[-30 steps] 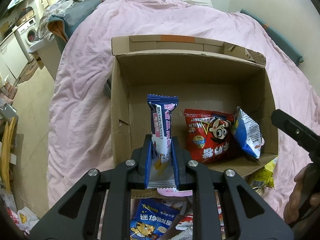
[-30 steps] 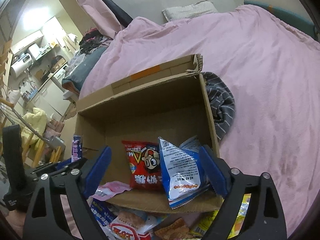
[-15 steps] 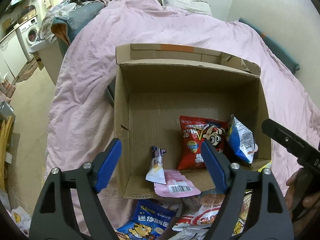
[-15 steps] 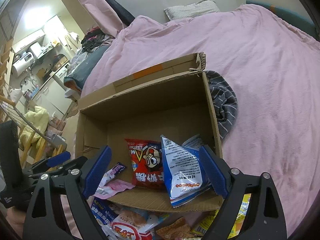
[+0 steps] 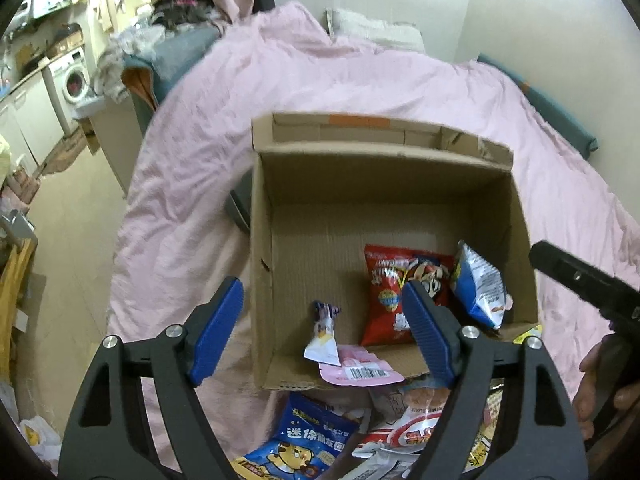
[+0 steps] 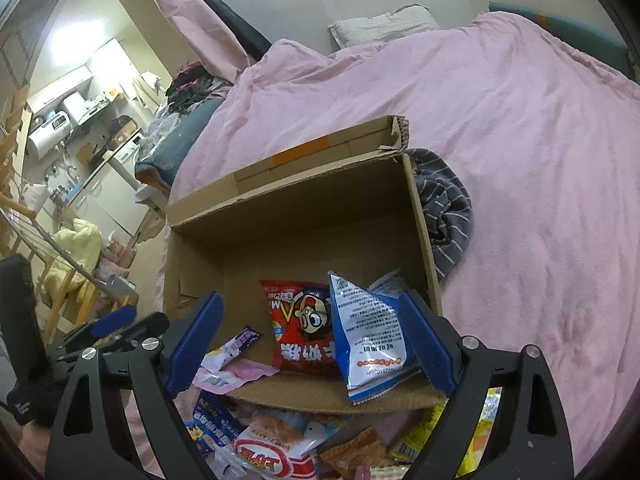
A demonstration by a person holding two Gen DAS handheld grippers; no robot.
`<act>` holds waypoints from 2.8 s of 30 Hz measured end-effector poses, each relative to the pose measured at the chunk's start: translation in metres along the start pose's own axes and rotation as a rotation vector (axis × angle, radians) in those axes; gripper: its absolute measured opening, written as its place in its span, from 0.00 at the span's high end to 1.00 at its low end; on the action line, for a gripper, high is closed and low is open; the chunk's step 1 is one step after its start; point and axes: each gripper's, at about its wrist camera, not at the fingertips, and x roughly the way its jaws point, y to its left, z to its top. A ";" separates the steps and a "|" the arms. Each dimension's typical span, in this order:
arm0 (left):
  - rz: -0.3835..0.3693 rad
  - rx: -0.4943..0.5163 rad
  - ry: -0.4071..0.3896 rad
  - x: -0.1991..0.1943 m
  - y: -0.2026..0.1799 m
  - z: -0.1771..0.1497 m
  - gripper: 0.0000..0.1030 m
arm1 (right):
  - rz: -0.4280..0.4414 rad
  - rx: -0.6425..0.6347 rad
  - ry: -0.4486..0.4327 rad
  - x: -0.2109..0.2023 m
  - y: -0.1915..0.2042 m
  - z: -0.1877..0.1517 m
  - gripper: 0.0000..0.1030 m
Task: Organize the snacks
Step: 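Withdraw both grippers from the box toward the remaining snacks, then grasp the white wrapped bar with the left gripper while the right gripper grasps the Dowel bag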
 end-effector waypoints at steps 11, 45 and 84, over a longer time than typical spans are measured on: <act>-0.009 -0.025 -0.036 -0.026 0.008 -0.010 0.09 | -0.001 0.012 -0.032 -0.035 0.000 -0.011 0.11; 0.018 -0.081 0.193 -0.029 0.042 -0.090 0.09 | -0.130 0.116 0.160 -0.060 -0.045 -0.081 0.11; -0.081 0.081 0.403 -0.011 0.005 -0.126 0.71 | 0.043 0.098 0.586 0.017 0.000 -0.124 0.21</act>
